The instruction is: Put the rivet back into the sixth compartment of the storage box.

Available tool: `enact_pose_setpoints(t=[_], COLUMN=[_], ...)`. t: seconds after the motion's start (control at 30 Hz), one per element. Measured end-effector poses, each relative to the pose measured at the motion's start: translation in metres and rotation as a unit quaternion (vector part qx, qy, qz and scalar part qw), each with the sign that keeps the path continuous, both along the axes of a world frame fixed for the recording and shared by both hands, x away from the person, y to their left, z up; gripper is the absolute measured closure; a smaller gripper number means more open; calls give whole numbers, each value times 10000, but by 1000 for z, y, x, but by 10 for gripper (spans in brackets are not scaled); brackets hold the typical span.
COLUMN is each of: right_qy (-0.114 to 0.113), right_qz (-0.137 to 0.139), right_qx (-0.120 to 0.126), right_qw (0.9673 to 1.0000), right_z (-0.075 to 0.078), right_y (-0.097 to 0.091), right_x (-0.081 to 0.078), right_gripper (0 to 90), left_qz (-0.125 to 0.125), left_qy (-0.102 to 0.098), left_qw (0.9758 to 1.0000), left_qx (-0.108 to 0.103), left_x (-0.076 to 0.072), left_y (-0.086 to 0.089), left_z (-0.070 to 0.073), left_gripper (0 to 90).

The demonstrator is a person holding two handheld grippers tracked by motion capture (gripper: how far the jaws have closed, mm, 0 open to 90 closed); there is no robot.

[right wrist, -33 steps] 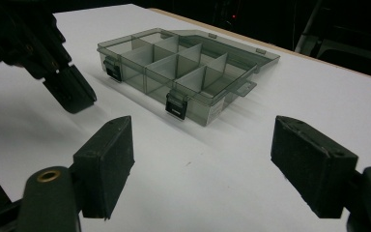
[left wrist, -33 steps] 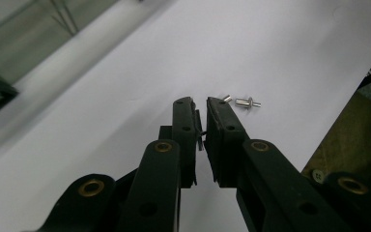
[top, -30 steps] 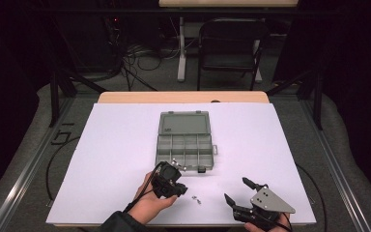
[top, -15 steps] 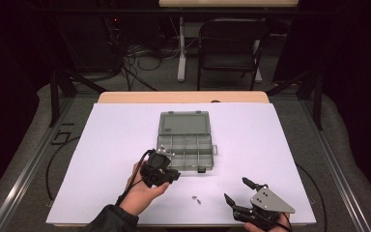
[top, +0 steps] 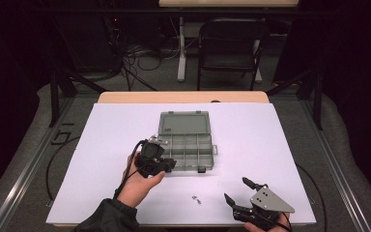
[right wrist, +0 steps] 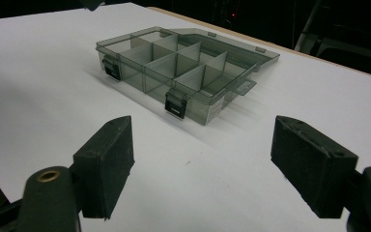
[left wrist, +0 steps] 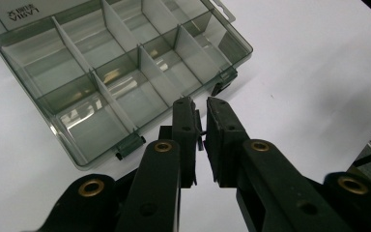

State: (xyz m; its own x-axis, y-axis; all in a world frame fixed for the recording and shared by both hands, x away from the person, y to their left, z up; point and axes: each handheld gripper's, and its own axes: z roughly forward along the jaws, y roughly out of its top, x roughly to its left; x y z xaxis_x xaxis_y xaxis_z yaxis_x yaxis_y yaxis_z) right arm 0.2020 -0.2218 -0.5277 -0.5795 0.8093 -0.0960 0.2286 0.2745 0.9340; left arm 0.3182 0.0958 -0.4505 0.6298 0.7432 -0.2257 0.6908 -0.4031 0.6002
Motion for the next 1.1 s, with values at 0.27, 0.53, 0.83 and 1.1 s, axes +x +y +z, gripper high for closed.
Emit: enact_pose_setpoints(t=[0.27, 0.53, 0.83, 1.1], right_qy=[-2, 0, 3, 0], right_qz=[-8, 13, -1, 5], right_qx=[5, -6, -7, -10], right_qw=[10000, 10000, 10000, 10000], right_z=[0, 0, 0, 0], right_y=[0, 0, 0, 0], right_x=[0, 0, 0, 0], right_gripper=[226, 227, 227, 226], left_qz=[85, 187, 299, 370], left_qy=[-62, -141, -162, -70], left_qw=[9999, 9997, 9994, 9993], left_qx=[-41, -24, -62, -90], left_x=[5, 12, 22, 32], left_y=[0, 1, 1, -2], left_z=[5, 7, 7, -1], left_gripper=[827, 827, 827, 827])
